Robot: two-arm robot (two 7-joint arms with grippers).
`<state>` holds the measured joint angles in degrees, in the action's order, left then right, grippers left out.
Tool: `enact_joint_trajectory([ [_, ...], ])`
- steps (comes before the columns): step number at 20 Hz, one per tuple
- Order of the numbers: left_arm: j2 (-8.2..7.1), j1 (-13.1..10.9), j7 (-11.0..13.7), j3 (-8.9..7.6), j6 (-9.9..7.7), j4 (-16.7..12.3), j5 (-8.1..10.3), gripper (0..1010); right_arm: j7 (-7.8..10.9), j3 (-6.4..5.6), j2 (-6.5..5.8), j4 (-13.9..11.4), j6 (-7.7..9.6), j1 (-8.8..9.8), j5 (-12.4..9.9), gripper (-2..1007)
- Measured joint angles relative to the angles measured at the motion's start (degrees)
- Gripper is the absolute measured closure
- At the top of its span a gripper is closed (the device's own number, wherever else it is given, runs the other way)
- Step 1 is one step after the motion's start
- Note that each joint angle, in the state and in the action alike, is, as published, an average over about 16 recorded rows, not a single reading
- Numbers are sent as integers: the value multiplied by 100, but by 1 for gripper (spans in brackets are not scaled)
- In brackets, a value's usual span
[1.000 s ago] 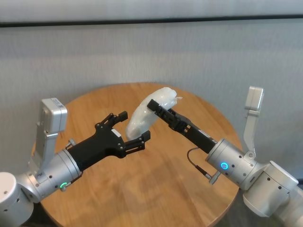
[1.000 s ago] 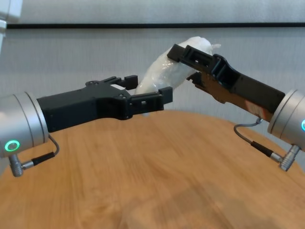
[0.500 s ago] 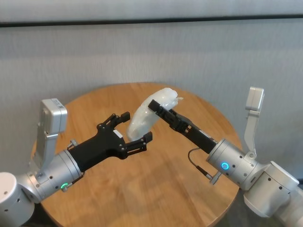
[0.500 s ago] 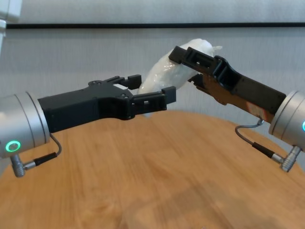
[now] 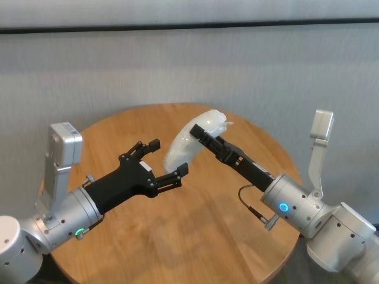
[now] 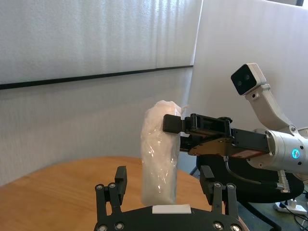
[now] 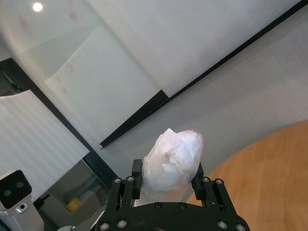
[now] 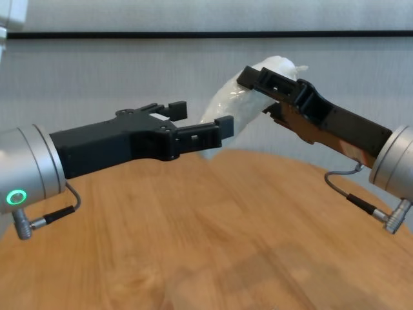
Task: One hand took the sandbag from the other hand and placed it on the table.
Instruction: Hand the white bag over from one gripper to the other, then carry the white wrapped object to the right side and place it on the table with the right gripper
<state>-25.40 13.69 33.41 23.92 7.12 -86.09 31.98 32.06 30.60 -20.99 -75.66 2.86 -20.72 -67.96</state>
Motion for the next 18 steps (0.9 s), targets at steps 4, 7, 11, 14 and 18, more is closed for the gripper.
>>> enact_joint_trajectory([
  [4,12,-27,-71,-38,-15,-2,34,10,-59,-56,-4,58,-64,19,58,410],
  [7,25,-47,-126,-70,-26,-2,56,10,-117,-109,-10,104,-110,43,112,410],
  [11,46,-78,-225,-120,-44,-4,71,10,-212,-185,-20,167,-159,81,193,410],
  [14,61,-103,-313,-159,-67,-9,58,10,-300,-247,-32,220,-181,111,256,410],
  [18,79,-133,-429,-205,-112,-18,15,10,-403,-320,-48,285,-184,148,338,410],
])
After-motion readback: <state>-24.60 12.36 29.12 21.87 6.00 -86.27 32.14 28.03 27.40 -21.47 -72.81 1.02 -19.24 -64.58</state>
